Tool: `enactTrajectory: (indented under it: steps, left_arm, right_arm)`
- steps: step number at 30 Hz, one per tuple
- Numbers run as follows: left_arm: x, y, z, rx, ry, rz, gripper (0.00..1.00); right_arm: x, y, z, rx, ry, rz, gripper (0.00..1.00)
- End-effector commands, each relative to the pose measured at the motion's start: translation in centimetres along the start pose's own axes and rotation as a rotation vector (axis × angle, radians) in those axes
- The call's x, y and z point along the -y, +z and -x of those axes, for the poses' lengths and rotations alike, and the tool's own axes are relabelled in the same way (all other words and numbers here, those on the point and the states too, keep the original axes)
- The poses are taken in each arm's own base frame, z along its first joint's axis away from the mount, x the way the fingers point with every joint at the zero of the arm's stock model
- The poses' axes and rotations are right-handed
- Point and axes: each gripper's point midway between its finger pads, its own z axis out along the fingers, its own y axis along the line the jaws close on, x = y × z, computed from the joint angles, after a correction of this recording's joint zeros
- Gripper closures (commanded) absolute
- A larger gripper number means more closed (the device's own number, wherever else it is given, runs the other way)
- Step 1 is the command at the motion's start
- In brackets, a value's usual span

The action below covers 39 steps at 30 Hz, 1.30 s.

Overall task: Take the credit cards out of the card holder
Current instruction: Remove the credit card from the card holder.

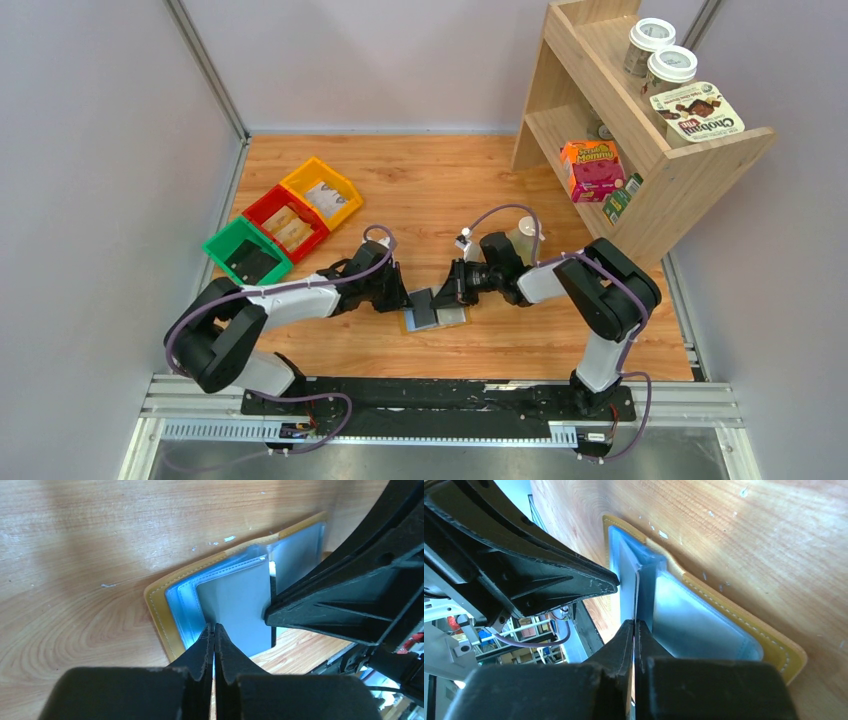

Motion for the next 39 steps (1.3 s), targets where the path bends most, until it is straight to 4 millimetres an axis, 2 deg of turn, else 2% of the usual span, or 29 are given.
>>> enactTrajectory:
  steps: [1, 7, 16, 24, 34, 38, 39]
  left_arm:
    - [-0.2, 0.5, -0.2, -0.030, 0.010, 0.032, 1.00]
    - [-2.0, 0.8, -1.5, -0.064, -0.023, 0.096, 1.00]
    - [-3.0, 0.6, -1.9, -0.072, -0.027, 0.135, 1.00]
    - [-3.2, 0.8, -2.1, -0.075, -0.029, 0.143, 1.00]
    - [-3.9, 1.2, -2.6, -0.096, -0.029, 0.167, 1.00]
    - [-4.0, 1.2, -2.7, -0.103, -0.029, 0.169, 1.00]
    - [-4.0, 1.2, -2.7, -0.102, -0.027, 0.170, 1.00]
  right_arm:
    - [0.0, 0.3, 0.3, 0.003, -0.017, -0.012, 0.95]
    - [-0.3, 0.0, 0.5, 0.024, -0.012, -0.010, 0.85]
    - [-1.0, -0.7, 1.2, 0.072, -0.012, 0.025, 0.89]
    - [-1.2, -1.0, 1.3, 0.076, -0.008, 0.042, 1.00]
    - [-0.7, -1.8, 1.3, 0.068, 0.010, 0.043, 1.00]
    - [-0.5, -1.7, 1.2, 0.061, 0.019, 0.038, 0.90]
    - [-0.5, -1.8, 1.3, 0.065, 0.020, 0.036, 0.90]
